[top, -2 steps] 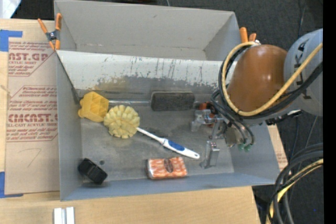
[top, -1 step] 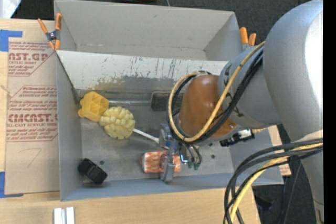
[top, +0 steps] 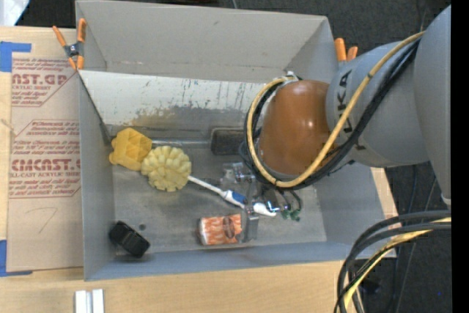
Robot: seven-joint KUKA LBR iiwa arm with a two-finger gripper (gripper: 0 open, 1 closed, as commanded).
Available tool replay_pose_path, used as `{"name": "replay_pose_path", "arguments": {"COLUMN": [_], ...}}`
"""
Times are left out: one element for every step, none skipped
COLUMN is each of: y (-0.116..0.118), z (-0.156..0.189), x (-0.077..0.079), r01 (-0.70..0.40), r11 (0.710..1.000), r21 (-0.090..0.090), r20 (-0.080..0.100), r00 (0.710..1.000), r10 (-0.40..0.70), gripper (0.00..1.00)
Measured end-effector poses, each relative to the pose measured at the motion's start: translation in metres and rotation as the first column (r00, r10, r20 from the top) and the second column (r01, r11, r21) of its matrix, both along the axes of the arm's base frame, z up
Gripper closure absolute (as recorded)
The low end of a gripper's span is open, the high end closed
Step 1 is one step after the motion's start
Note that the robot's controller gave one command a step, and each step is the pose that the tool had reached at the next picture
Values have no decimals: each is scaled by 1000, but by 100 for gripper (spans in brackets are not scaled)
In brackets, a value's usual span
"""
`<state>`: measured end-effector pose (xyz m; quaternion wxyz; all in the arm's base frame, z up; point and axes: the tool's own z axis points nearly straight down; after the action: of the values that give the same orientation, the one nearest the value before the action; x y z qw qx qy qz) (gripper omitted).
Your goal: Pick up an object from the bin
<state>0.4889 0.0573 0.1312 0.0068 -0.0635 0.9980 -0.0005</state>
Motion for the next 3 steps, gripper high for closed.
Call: {"name": "replay_pose_path", "arguments": {"y": [-3,3,-2], "z": [-58,-59,-59], "x": [-3,-5,-3], "r01": [208,129,198], "r11": [978,992,980], "r21": [6,5,7], "r20": [-2,12,-1], "r00": [978,992,980], "r10": [-208,-129,-198], "gripper": [0,0,100]}}
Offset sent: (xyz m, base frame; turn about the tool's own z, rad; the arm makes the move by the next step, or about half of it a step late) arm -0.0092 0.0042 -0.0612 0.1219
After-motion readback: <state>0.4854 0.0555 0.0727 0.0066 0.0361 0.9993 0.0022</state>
